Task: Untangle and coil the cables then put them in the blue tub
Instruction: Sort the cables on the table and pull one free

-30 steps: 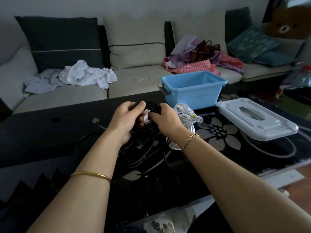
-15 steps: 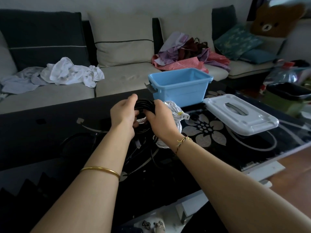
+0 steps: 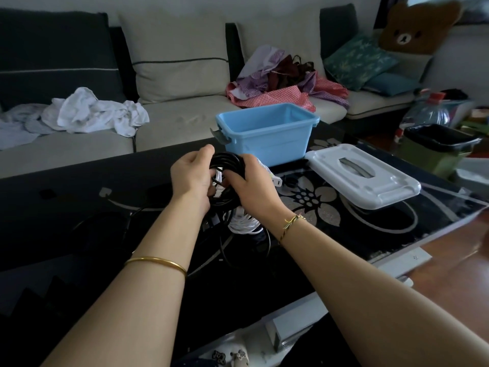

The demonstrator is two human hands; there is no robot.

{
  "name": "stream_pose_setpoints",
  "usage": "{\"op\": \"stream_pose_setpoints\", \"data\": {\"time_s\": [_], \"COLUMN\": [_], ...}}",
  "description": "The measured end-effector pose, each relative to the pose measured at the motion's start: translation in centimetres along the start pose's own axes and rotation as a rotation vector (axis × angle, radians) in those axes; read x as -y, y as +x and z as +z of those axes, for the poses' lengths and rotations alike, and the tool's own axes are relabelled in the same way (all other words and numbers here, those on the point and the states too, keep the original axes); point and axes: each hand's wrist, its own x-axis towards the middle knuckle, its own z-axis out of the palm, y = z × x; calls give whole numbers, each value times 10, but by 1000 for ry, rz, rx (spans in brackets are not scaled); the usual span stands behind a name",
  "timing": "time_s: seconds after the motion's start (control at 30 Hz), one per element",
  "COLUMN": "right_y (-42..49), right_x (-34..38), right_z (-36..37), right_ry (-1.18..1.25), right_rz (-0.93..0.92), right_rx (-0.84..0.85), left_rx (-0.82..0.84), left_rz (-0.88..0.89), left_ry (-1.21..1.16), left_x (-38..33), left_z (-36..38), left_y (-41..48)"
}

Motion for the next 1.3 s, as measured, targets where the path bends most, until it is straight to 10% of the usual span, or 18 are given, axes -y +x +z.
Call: {"op": "stream_pose_setpoints", "data": {"time_s": [0.43, 0.57, 0.67, 0.93, 1.3], "right_y": [1, 28, 59, 98, 90], "right_x": [2, 3, -32, -127, -118], "right_z": [-27, -65, -91, -94, -89], "right_ry": [255, 438, 81, -707, -642], "right_rz": [73, 75, 219, 378, 292], "right_rx": [19, -293, -465, 78, -181], "left_rx": [10, -8, 23, 61, -3], "left_rz": [-1, -13, -6, -16, -33], "left_ry": [-110, -105, -74, -70, -138], "left_x": [-4, -14, -18, -15, -42], "left_z": [12, 19, 31, 46, 15], "left_y": [4, 11, 21, 40, 29]}}
